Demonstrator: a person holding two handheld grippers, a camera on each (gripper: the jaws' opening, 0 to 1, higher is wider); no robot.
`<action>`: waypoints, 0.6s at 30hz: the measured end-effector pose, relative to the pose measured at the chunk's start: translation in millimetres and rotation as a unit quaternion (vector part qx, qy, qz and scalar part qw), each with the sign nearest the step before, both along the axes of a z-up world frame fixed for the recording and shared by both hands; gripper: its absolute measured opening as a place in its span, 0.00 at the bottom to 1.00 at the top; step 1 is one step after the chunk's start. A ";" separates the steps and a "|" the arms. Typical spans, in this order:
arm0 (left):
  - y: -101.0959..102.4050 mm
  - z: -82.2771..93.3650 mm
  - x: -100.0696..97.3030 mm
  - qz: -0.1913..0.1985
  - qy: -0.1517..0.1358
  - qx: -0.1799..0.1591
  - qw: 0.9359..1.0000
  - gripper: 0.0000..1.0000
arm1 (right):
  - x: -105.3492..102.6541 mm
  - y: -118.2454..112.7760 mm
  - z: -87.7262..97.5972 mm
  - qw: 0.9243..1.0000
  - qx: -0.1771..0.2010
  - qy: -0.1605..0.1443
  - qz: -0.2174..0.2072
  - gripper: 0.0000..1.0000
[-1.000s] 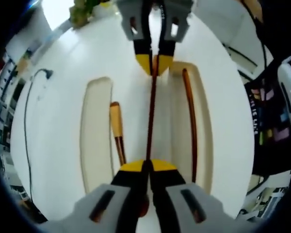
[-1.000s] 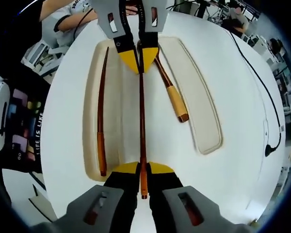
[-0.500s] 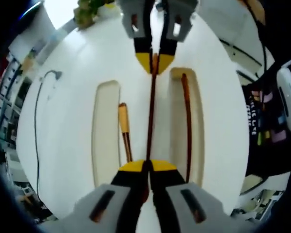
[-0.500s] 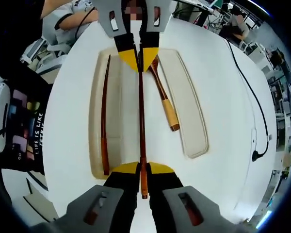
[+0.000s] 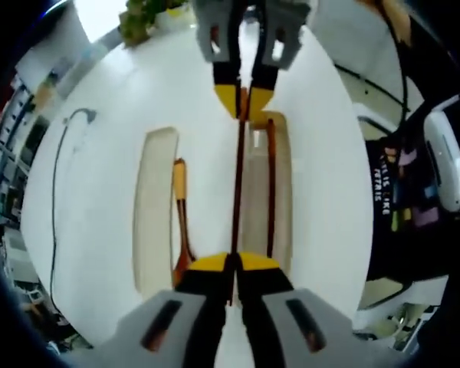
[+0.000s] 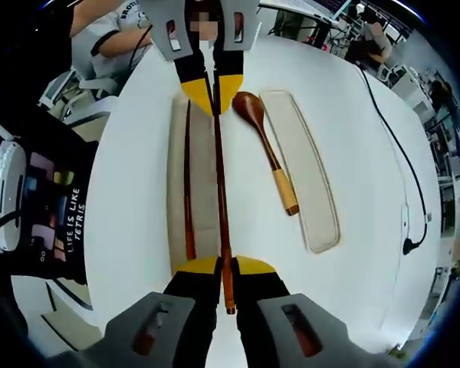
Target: Arrange the utensils inside the cutlery case until each visible utensil rests in its matching compartment.
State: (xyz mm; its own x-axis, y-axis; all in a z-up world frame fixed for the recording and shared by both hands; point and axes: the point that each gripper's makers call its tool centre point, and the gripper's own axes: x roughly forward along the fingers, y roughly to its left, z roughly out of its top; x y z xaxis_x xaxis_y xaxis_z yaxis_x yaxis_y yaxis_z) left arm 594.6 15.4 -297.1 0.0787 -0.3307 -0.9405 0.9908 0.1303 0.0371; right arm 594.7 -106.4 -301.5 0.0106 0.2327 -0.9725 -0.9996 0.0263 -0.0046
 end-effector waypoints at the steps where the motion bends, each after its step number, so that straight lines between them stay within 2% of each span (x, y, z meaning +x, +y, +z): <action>1: 0.6 -1.1 -1.6 -0.005 -0.003 0.003 1.000 0.03 | -2.3 0.9 -1.2 1.000 0.000 0.004 0.001 0.04; 6: 3.3 -6.7 -10.3 -0.006 0.005 0.010 1.000 0.03 | -7.0 2.8 -3.6 1.000 0.000 0.008 0.007 0.04; 8: 4.7 -8.9 -15.2 -0.007 0.008 0.013 1.000 0.03 | -12.1 3.9 -5.0 1.000 0.003 0.022 0.006 0.04; 15: 8.7 -15.8 -20.6 -0.007 0.010 0.023 1.000 0.03 | -21.0 7.5 -15.4 0.999 0.016 0.042 0.002 0.04; 18: 9.0 -19.2 -24.4 0.005 0.022 0.023 0.999 0.03 | -23.4 7.7 -16.6 0.999 0.021 0.043 0.007 0.04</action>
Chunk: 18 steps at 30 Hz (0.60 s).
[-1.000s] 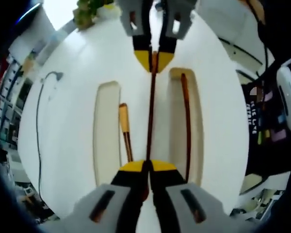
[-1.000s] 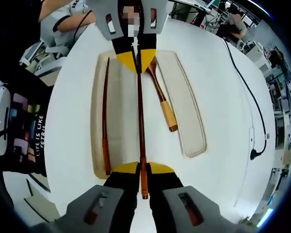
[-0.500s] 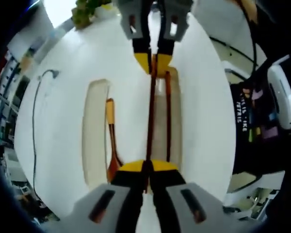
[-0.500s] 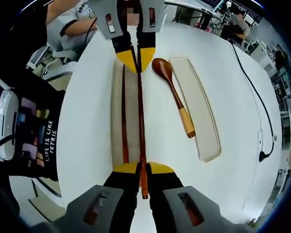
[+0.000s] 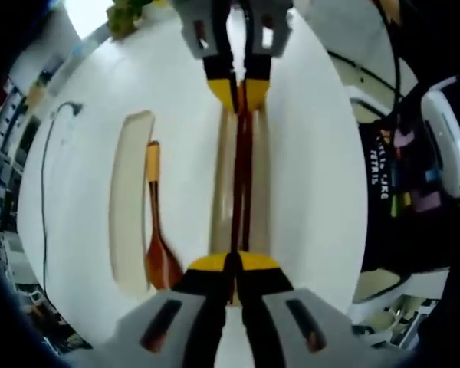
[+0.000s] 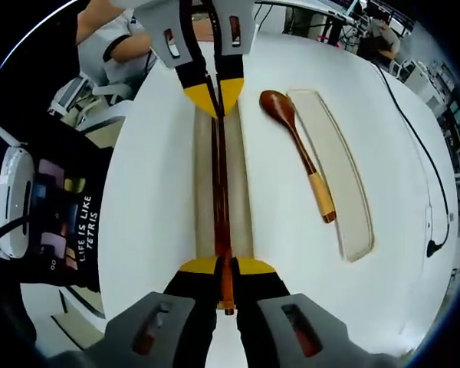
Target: Arrange the utensils inside the cutlery case until each visible utensil rests in its matching compartment.
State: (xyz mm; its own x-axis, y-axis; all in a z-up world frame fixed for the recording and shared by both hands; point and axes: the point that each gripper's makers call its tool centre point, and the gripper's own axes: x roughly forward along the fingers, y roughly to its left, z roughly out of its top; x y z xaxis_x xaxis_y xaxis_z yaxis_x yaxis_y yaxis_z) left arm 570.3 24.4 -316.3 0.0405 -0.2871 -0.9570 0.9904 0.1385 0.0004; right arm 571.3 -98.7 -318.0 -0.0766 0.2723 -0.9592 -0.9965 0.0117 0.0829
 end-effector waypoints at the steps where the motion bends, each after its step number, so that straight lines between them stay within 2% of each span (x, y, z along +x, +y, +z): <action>1: 0.5 -1.4 -1.1 -0.001 -0.001 0.002 1.000 0.03 | -0.3 0.5 -0.5 1.000 0.003 0.002 -0.003 0.04; 12: 3.8 -10.5 1.5 -0.008 -0.006 0.015 1.000 0.03 | -3.2 4.1 -13.4 1.000 0.011 0.002 0.005 0.04; 18: 4.8 -14.5 1.1 -0.009 -0.003 0.018 1.000 0.03 | 0.0 4.7 -12.7 1.000 0.011 -0.009 0.013 0.04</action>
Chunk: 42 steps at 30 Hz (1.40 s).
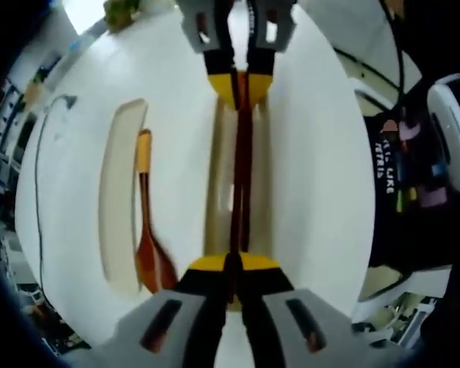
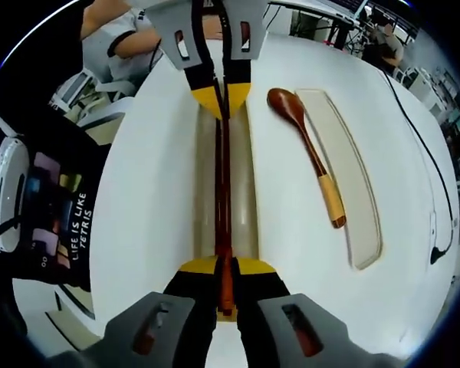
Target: Arrange the utensils inside the cutlery case until each visible utensil rests in its matching compartment.
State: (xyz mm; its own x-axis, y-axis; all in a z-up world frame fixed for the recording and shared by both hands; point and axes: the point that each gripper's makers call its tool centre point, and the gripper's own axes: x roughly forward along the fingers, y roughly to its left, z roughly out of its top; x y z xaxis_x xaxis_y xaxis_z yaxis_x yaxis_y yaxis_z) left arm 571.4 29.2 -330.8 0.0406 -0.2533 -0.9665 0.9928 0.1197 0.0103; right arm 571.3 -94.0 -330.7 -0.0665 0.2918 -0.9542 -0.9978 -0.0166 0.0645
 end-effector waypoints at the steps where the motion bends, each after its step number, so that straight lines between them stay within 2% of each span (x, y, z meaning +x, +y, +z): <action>1: 0.1 -0.4 0.4 0.001 0.000 0.000 1.000 0.03 | 0.5 0.1 -0.2 1.000 0.000 -0.001 0.000 0.04; 2: 0.1 -0.9 0.2 0.001 0.002 -0.001 1.000 0.03 | -2.3 0.3 -0.7 1.000 -0.001 0.008 -0.005 0.04; 7: -0.7 -1.2 -1.6 0.002 0.009 0.003 1.000 0.03 | -1.4 -0.2 1.3 1.000 -0.005 0.002 -0.005 0.05; 13: -2.5 -1.6 -2.8 -0.010 -0.003 0.012 1.000 0.03 | -1.4 -2.3 -0.6 1.000 0.003 0.006 -0.016 0.05; 23: 0.0 -3.6 0.9 -0.016 -0.021 0.024 0.999 0.03 | 0.0 -7.0 1.9 1.000 -0.003 -0.009 -0.019 0.05; 30: 0.6 -0.2 3.2 -0.001 -0.024 0.010 1.000 0.04 | -3.0 -12.6 5.3 1.000 -0.015 -0.004 -0.025 0.01; 35: 3.4 2.2 -0.7 0.001 -0.022 0.009 1.000 0.05 | -6.0 -6.7 9.9 1.000 -0.009 -0.006 -0.016 0.01; 42: 4.9 16.7 -3.9 0.014 -0.018 -0.022 0.999 0.05 | -5.5 -1.1 19.4 1.000 -0.001 -0.010 -0.005 0.02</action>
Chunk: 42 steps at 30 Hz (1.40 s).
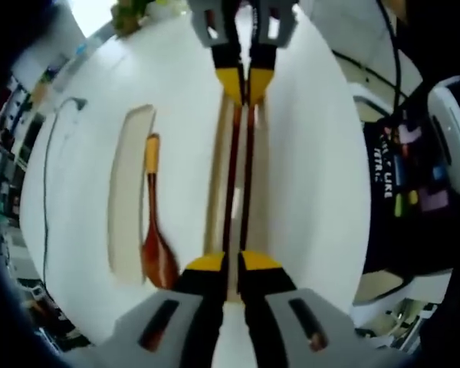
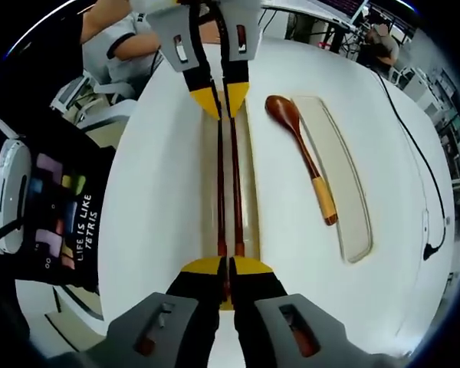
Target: Arrange the utensils inside the cutlery case until each visible utensil rests in its matching compartment.
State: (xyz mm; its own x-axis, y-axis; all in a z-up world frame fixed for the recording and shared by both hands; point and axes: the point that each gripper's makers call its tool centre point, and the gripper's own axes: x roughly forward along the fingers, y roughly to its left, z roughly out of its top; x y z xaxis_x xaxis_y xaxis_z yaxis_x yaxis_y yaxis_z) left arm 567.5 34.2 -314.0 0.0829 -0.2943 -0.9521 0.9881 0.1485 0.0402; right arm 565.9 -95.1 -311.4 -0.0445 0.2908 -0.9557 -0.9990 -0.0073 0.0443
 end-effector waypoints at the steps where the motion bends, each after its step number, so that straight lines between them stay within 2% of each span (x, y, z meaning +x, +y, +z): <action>1: 1.3 2.7 1.3 0.003 -0.003 -0.004 1.000 0.05 | 1.5 1.5 1.8 1.000 0.004 -0.006 0.005 0.03; 6: 9.5 9.2 7.2 0.016 -0.021 -0.019 0.999 0.06 | 6.7 6.6 6.0 1.000 0.017 -0.018 0.005 0.06; 10: 10.3 17.1 12.4 0.055 -0.017 -0.068 0.996 0.06 | 10.6 8.5 7.8 0.999 0.022 -0.026 0.003 0.06; 11: 13.9 18.6 13.8 0.059 -0.018 -0.070 0.996 0.06 | 10.9 8.5 7.9 0.999 0.022 -0.027 0.004 0.06; 14: 22.5 22.5 22.5 0.074 -0.035 -0.083 0.993 0.06 | 15.2 12.6 10.9 0.999 0.032 -0.039 0.007 0.06; 16: 22.2 25.6 27.5 0.092 -0.041 -0.104 0.989 0.06 | 18.4 19.0 15.1 0.998 0.042 -0.052 0.013 0.06; 17: 20.7 29.0 34.0 0.115 -0.050 -0.126 0.984 0.06 | 20.1 22.6 17.1 0.997 0.048 -0.058 0.016 0.06; 18: 19.9 32.5 41.9 0.148 -0.057 -0.149 0.976 0.05 | 22.9 26.4 19.1 0.996 0.054 -0.066 0.018 0.07; 23: 25.6 37.4 58.0 0.220 -0.053 -0.209 0.951 0.05 | 33.3 43.3 21.7 0.994 0.072 -0.080 0.023 0.08; 25: 28.3 35.5 59.7 0.247 -0.039 -0.232 0.940 0.05 | 38.0 50.8 19.3 0.992 0.081 -0.090 0.026 0.08; 26: 30.1 33.4 60.9 0.255 -0.034 -0.238 0.936 0.05 | 40.6 54.5 17.7 0.991 0.083 -0.097 0.031 0.09; 28: 34.7 25.1 60.9 0.267 -0.020 -0.236 0.934 0.07 | 45.1 59.2 14.8 0.990 0.088 -0.106 0.034 0.13; 30: 37.8 15.5 58.3 0.286 0.008 -0.229 0.930 0.08 | 51.3 65.0 10.6 0.989 0.091 -0.112 0.038 0.13; 33: 40.0 8.4 63.2 0.299 0.007 -0.241 0.923 0.14 | 57.9 72.5 6.0 0.988 0.106 -0.110 0.032 0.14; 35: 44.0 5.6 67.1 0.315 0.002 -0.241 0.918 0.18 | 64.0 76.4 3.9 0.985 0.111 -0.124 0.039 0.14; 36: 45.6 4.5 69.7 0.324 0.000 -0.246 0.914 0.20 | 65.9 77.5 2.1 0.985 0.110 -0.127 0.044 0.15; 38: 46.3 2.3 72.7 0.355 0.018 -0.260 0.898 0.26 | 70.0 80.7 -0.9 0.984 0.111 -0.129 0.046 0.19; 39: 46.0 1.4 71.9 0.365 0.028 -0.263 0.892 0.29 | 71.9 82.9 -3.2 0.985 0.112 -0.126 0.045 0.19; 40: 45.0 1.0 72.1 0.370 0.036 -0.271 0.888 0.32 | 72.9 85.2 -5.4 0.985 0.114 -0.121 0.044 0.19; 42: 44.3 -1.0 71.2 0.375 0.039 -0.274 0.885 0.37 | 75.4 92.7 -9.4 0.984 0.126 -0.116 0.043 0.19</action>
